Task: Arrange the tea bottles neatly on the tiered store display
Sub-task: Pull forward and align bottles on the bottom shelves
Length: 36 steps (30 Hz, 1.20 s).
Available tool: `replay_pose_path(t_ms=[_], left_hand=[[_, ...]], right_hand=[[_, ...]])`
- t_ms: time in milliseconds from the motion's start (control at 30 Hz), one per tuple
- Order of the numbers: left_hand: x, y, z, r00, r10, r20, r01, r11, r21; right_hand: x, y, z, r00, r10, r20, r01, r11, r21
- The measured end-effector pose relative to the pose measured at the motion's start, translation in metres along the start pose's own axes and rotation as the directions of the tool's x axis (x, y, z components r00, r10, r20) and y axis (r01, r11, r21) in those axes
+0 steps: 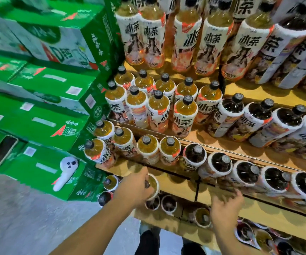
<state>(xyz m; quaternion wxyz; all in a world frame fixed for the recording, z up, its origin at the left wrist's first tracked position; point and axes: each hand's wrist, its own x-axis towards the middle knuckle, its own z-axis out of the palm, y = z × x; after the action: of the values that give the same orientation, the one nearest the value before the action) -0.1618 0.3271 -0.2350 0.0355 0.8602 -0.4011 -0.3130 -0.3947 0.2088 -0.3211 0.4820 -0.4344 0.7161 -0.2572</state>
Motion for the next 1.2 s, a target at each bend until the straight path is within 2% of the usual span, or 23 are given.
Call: replay_pose_path(t_ms=[67,100,133,200,233,267,367,733,1033,1200], left_hand=[[0.003,-0.016,-0.004,1.000,-0.016,-0.007,0.016,1.000,-0.004],[0.006,-0.024,-0.005,1.000,-0.023,-0.011,0.023,1.000,-0.006],[0.008,-0.032,-0.006,1.000,-0.026,-0.016,0.026,1.000,-0.008],[0.012,-0.048,-0.010,0.999,-0.038,-0.027,0.037,0.999,-0.018],[0.014,-0.055,-0.013,0.998,-0.046,-0.036,0.044,0.998,-0.034],[0.017,-0.061,-0.015,0.997,-0.052,-0.049,0.049,0.997,-0.054],[0.025,-0.079,-0.023,0.994,-0.059,-0.087,0.051,0.994,-0.097],[0.066,-0.117,-0.049,0.988,-0.024,-0.153,-0.007,0.981,-0.196],[0.072,-0.126,-0.051,0.978,-0.012,-0.210,-0.046,0.962,-0.269],[0.064,-0.134,-0.042,0.967,-0.005,-0.256,-0.093,0.924,-0.371]], right_hand=[[-0.032,0.013,0.029,0.983,-0.020,0.182,0.071,0.958,-0.279],[-0.050,0.016,0.047,0.942,-0.003,0.336,0.137,0.918,-0.373],[-0.066,0.016,0.066,0.871,0.017,0.491,0.224,0.876,-0.427],[-0.097,0.010,0.105,0.704,0.025,0.710,0.377,0.834,-0.403],[-0.108,0.008,0.123,0.654,0.015,0.756,0.388,0.852,-0.352],[-0.119,-0.001,0.138,0.644,0.010,0.765,0.354,0.883,-0.309],[-0.133,-0.018,0.175,0.712,-0.014,0.702,0.274,0.926,-0.259],[-0.135,-0.056,0.235,0.749,-0.085,0.658,0.424,0.824,-0.376],[-0.135,-0.063,0.248,0.748,-0.159,0.645,0.456,0.829,-0.323],[-0.129,-0.055,0.249,0.761,-0.178,0.624,0.452,0.836,-0.312]])
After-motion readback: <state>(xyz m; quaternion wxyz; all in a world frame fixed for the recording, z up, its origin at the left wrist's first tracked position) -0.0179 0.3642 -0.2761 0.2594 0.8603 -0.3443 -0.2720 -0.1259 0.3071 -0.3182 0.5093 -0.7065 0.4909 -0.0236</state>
